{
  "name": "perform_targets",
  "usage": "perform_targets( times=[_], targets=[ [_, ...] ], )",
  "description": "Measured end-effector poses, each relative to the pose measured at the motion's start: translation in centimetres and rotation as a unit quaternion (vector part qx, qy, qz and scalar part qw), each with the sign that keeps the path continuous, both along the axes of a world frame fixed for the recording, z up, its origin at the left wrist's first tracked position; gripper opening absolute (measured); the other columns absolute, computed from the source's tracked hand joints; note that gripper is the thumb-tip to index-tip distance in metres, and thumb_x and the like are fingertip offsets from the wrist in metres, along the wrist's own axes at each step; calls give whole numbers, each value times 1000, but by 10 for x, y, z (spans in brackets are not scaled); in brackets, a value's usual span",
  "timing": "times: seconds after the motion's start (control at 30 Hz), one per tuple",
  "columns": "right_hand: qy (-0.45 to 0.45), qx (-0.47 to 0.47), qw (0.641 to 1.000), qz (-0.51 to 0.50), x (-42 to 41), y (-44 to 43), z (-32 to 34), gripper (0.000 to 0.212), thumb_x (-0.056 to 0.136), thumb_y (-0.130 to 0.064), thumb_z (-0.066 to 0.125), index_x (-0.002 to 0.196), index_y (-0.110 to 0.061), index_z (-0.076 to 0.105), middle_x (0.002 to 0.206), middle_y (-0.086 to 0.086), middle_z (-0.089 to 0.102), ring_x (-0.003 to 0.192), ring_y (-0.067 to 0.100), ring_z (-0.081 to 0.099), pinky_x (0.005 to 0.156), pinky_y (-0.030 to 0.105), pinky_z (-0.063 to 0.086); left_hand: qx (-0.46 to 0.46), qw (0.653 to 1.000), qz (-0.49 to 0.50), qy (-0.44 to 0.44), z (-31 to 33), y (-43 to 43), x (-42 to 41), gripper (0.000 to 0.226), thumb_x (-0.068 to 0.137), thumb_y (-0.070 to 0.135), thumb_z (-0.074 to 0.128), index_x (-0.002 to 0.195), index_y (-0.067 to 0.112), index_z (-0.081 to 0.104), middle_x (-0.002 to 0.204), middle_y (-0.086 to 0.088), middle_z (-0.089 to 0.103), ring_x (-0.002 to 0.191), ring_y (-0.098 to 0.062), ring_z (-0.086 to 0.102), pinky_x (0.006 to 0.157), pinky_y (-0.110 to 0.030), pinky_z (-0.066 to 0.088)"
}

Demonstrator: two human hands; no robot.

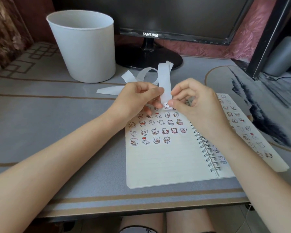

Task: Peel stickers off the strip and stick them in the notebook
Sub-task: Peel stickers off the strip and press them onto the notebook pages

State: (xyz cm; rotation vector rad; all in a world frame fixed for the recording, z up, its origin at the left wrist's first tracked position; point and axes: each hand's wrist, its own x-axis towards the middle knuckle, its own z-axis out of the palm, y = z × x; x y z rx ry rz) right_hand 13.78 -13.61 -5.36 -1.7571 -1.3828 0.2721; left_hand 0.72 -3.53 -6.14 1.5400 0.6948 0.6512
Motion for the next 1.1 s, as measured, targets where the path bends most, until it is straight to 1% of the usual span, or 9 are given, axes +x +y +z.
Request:
perform_targets(
  times=[0.07,0.2,0.33,0.47,0.6,0.67,0.77,0.97,1.1],
  targets=[
    [17,20,1000,-6,1,0,0,14,79,-12,74,89,-13,63,77,-5,68,55,-6,52,60,5,36,6,1000,-2,-1,0,0,0,20,93,20,59,83,3,64,73,-2,66,61,-7,66,45,-16,44],
    [72,52,996,-12,6,2,-3,15,79,-11,74,83,-22,65,77,-7,69,70,4,62,69,15,45,17,1000,-16,0,1,1,0,26,95,26,55,85,6,67,77,4,70,64,-9,65,46,-17,44],
    [83,66,994,-21,9,2,-4,15,79,-9,74,80,-23,68,77,-7,70,71,4,63,72,18,50,45,998,-37,12,1,0,-1,16,91,17,62,90,3,69,83,-6,70,68,-8,65,49,-15,46],
    [87,68,994,-15,8,2,-4,15,79,-7,73,81,-21,69,76,-5,69,67,3,62,69,15,49,62,997,-47,19,0,-2,-1,11,89,15,64,89,5,69,77,-11,69,60,-4,61,52,-15,47],
    [83,58,995,-16,7,1,-4,11,80,-9,73,85,-18,71,79,-1,71,70,7,65,70,21,53,65,997,-36,9,-3,-1,0,8,89,13,64,87,8,69,78,-15,69,69,-17,63,54,-18,49],
    [80,59,995,-17,7,1,-4,10,79,-10,74,86,-17,72,80,-1,72,70,8,67,69,20,53,55,998,-35,-5,-4,0,1,8,90,12,63,86,9,69,79,-14,68,72,-19,65,56,-19,51],
    [73,63,995,-17,7,0,-5,10,78,-10,75,84,-16,72,78,-3,71,68,5,66,68,17,52,43,998,-39,-21,-5,-1,1,8,90,9,61,87,7,68,75,-8,68,69,-11,65,59,-19,54],
    [53,58,997,-19,7,0,-5,8,78,-10,74,81,-17,71,74,-7,70,68,5,64,69,17,50,28,999,-38,-27,-4,-2,2,10,89,8,62,93,0,68,73,-5,68,65,-7,66,62,-17,54],
    [13,37,999,-27,6,-1,-5,5,80,-14,73,83,-16,70,72,-13,65,62,-6,55,63,7,39,7,999,-34,-26,-4,-3,2,8,88,7,64,90,1,69,74,-7,69,67,-9,68,65,-18,56]
  ],
)
